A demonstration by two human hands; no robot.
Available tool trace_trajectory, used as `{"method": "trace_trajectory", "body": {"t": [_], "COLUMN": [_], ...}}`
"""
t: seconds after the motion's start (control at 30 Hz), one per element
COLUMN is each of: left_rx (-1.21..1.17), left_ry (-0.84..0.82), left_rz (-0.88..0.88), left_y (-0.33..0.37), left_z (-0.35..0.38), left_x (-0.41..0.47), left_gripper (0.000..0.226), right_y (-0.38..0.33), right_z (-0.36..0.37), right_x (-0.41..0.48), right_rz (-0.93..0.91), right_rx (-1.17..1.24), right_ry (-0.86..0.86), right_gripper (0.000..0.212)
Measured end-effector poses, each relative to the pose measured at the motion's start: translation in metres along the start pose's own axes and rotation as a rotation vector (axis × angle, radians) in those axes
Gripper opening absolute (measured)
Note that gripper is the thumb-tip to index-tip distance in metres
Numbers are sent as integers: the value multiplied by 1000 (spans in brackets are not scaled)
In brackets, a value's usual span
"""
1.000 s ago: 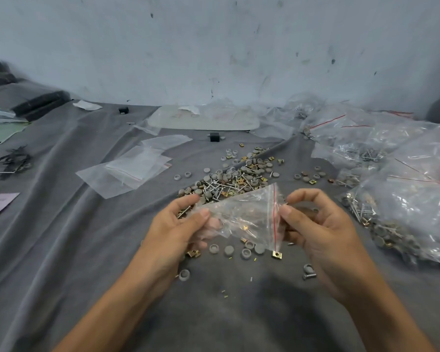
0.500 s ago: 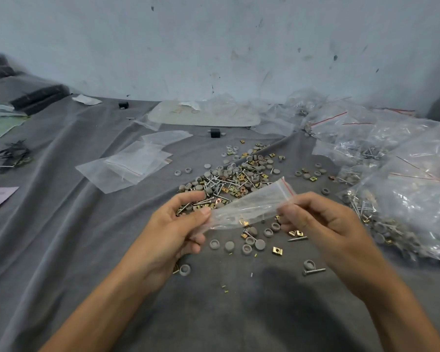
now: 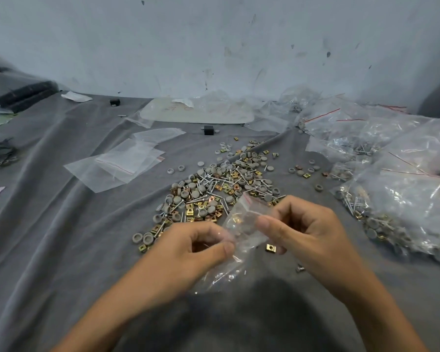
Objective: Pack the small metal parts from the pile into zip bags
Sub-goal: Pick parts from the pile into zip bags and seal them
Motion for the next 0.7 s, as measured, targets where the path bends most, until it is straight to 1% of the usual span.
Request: {"method": "trace_trajectory", "body": {"t": [0.1, 0.13, 0.2, 0.3, 0.33, 0.4, 0.43, 0.47, 0.5, 0.57, 0.6, 0.63, 0.67, 0.7], "left_rx": [8, -5, -46, -114, -132, -114, -66, 4, 86, 300, 439, 569, 672, 726], "left_ry": [-238, -280, -292, -306, -321, -339, -323, -273, -191, 27, 130, 209, 258, 275], "left_rz": [-117, -146, -159, -106, -97, -90, -88, -80, -67, -48, -60, -90, -135, -188], "left_y": [-10, -12, -12, -3, -1, 1, -2, -5, -9, -16, -20, -24, -31, -42], "left_z": [16, 21, 29, 41, 44, 47, 44, 35, 20, -21, -44, -64, -79, -90], "left_x": [-10, -13, -13, -10, -10, -9, -6, -1, 6, 27, 39, 50, 60, 71], "left_gripper": [7, 8, 9, 8, 7, 12, 17, 20, 20, 14, 8, 7, 21, 40], "right_y": [1, 1, 0, 3, 5, 13, 16, 17, 17, 17, 16, 16, 15, 16], "right_z": [-17, -22, -27, -31, -32, -33, -35, -39, -43, -52, -56, -58, -60, -61], "right_x": [0, 1, 1, 2, 3, 7, 8, 9, 9, 9, 8, 7, 6, 6], "right_rz": [5, 7, 6, 7, 19, 74, 92, 99, 99, 95, 95, 96, 101, 104], "right_rx": [17, 9, 20, 168, 238, 406, 485, 548, 574, 521, 464, 410, 369, 342], "right_ry": [64, 80, 102, 161, 184, 220, 244, 263, 268, 265, 266, 264, 262, 262], "right_gripper": [44, 43, 41, 37, 41, 67, 79, 83, 80, 58, 46, 39, 35, 33]}}
Point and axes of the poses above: each hand's wrist, its own x-axis towards the middle knuckle, its own z-axis out of the palm, y = z × x, the point moved 9 cm from there along x, towards the middle knuckle, and after that the axes turned 4 degrees about z, right-handed, at the moved point
